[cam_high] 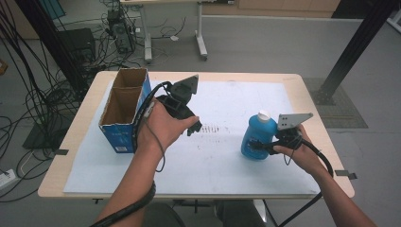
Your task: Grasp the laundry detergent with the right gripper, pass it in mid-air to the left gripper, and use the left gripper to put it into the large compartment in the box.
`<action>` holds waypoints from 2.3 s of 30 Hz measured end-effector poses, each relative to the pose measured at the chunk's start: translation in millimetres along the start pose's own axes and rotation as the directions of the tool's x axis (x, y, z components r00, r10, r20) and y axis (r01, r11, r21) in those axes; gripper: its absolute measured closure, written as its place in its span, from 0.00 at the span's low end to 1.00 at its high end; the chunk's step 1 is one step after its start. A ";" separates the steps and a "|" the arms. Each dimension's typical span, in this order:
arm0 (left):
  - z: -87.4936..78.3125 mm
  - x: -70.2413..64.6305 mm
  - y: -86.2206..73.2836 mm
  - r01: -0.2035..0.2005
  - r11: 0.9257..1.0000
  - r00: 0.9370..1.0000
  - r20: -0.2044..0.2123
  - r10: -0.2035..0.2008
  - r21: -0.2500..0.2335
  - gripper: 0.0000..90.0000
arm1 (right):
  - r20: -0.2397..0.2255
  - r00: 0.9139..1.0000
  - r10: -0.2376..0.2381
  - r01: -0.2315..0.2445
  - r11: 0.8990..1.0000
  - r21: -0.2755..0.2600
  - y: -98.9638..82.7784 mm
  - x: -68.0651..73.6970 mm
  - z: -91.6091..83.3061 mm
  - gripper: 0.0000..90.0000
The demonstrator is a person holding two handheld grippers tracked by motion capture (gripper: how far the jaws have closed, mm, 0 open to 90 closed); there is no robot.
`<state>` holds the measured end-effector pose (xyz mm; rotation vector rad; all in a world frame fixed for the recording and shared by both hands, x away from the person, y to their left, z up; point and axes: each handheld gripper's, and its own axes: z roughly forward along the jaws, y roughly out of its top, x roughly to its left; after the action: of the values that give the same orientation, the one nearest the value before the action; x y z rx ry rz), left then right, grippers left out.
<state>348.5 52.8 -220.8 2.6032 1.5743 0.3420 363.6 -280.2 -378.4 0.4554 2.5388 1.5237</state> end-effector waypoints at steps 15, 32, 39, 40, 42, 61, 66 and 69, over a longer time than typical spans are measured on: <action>-26.8 11.8 10.6 -0.175 0.984 0.984 0.028 0.175 -0.002 0.07 | -0.009 1.000 -0.010 0.010 1.000 0.023 36.8 -10.3 -4.7 0.49; -48.7 23.8 41.7 -0.421 0.906 0.905 0.043 0.422 -0.032 0.06 | -0.057 0.998 -0.023 0.024 0.999 0.021 86.6 -18.7 15.7 0.49; -59.8 28.8 50.1 -0.504 0.862 0.860 0.060 0.506 -0.047 0.06 | -0.095 0.995 -0.041 0.044 0.999 0.030 106.2 -19.2 35.0 0.49; -61.1 29.7 50.7 -0.514 0.856 0.854 0.059 0.517 -0.053 0.06 | -0.097 0.994 -0.044 0.047 0.998 0.031 108.8 -19.0 37.9 0.49; -63.8 31.5 51.8 -0.530 0.847 0.845 0.057 0.532 -0.053 0.06 | -0.102 0.993 -0.052 0.056 0.998 0.036 113.0 -18.3 43.0 0.49; -84.9 45.4 55.5 -0.633 0.772 0.765 0.117 0.634 -0.047 0.06 | -0.223 0.971 -0.085 0.094 0.995 0.030 151.6 -12.3 105.7 0.48; -85.9 42.8 59.8 -0.661 0.749 0.741 0.129 0.660 -0.038 0.06 | -0.247 0.964 -0.095 0.102 0.995 0.014 158.0 -9.6 117.1 0.48; -84.5 40.6 61.5 -0.676 0.736 0.728 0.129 0.674 -0.029 0.06 | -0.259 0.960 -0.108 0.114 0.993 0.010 162.1 -6.8 125.0 0.48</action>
<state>400.2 55.9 -121.4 3.0484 0.5191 0.1782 434.2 -106.7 -295.4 0.1188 2.7244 1.6053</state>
